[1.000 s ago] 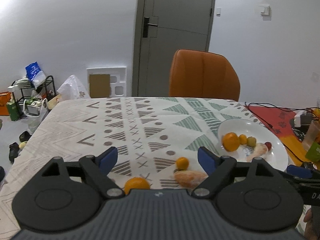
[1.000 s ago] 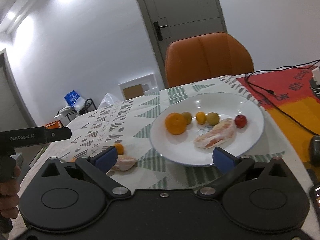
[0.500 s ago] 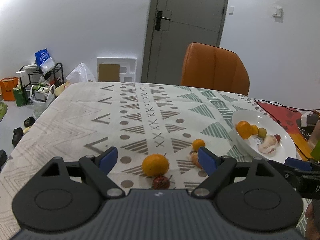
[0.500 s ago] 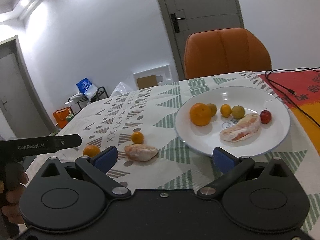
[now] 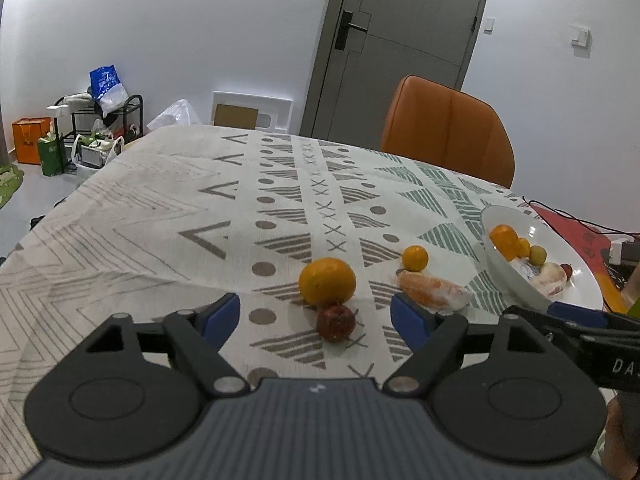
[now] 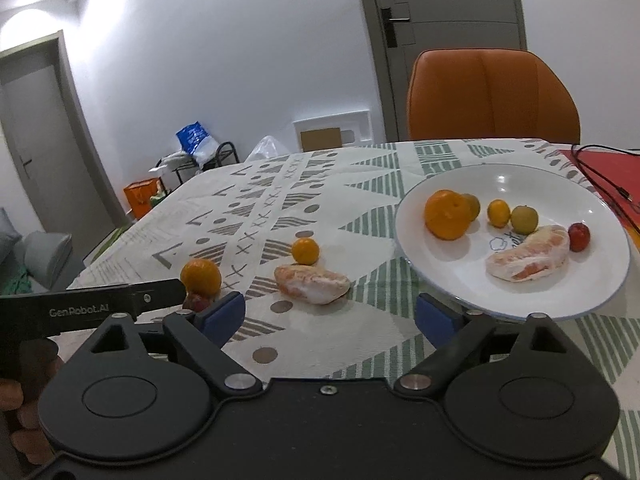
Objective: Organize fruits
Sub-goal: 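Move both open tools back from the bowl to the fruit on the table, then grasp a small red apple with the left tool while the right tool grasps another pomelo segment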
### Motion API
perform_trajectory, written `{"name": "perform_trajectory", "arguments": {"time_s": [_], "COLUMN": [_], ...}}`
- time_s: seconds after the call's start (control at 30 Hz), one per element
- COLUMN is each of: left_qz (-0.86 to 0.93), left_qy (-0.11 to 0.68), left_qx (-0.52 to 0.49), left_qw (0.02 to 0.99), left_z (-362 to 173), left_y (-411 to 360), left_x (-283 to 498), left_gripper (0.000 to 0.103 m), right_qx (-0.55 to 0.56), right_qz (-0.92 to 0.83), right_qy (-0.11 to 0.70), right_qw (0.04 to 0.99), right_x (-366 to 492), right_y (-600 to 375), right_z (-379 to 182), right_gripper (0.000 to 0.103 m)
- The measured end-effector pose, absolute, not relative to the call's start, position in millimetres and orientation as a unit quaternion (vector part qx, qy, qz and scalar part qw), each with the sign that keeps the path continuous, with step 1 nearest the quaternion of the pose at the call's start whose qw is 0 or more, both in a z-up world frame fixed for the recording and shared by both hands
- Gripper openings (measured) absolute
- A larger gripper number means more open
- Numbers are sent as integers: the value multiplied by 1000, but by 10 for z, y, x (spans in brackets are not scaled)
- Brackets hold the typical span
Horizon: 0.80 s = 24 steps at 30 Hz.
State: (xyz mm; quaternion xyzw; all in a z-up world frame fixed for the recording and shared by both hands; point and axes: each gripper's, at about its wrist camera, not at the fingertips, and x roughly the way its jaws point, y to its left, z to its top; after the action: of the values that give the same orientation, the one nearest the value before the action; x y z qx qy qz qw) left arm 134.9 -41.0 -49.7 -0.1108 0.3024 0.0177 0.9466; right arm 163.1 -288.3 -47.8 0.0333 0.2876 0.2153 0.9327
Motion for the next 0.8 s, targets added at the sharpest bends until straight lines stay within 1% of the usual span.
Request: {"name": "perform_trajectory", "arguments": {"time_s": [0.07,0.23,0.3,0.37,0.4,0.47,0.53,0.8], "left_qz": [13,8,5,2,3,8,5,24], "left_qy": [305,308,312,319,324,332,338,322], "left_qx": [-116,-120,-124,-122,-120,-114,-114,-130], "left_qw": [945,944,942,940,938,936,934,937], "left_z": [-516,-568,-596,-633,-652,-680,-675,-602], "left_y": [-401,-410,-427,-466,-478,-502,-490,-288], "left_x": [1362,1402,1429,1470,1486,1507,1506,1457], "left_gripper": [75,71,65,54,51,35,22,22], "right_qx": [29,22,21,20,20,22,25,24], "right_qz": [217,219,220,222,223,226,228,235], "right_qy": [288,293,295,297,297,299,300,315], "right_qw": [932,930,930,929,928,927,926,919], "right_x": [1639,1670,1693,1707,1718,1745,1766,1875], "right_y": [-2864,-2822,-2814,-2805,-2801,-2795,-2789,-2652], "right_z": [-484,-508,-520,-527,-531,-544,-558,-610], "right_gripper": [90,89,89,89,89,89,89,89]}}
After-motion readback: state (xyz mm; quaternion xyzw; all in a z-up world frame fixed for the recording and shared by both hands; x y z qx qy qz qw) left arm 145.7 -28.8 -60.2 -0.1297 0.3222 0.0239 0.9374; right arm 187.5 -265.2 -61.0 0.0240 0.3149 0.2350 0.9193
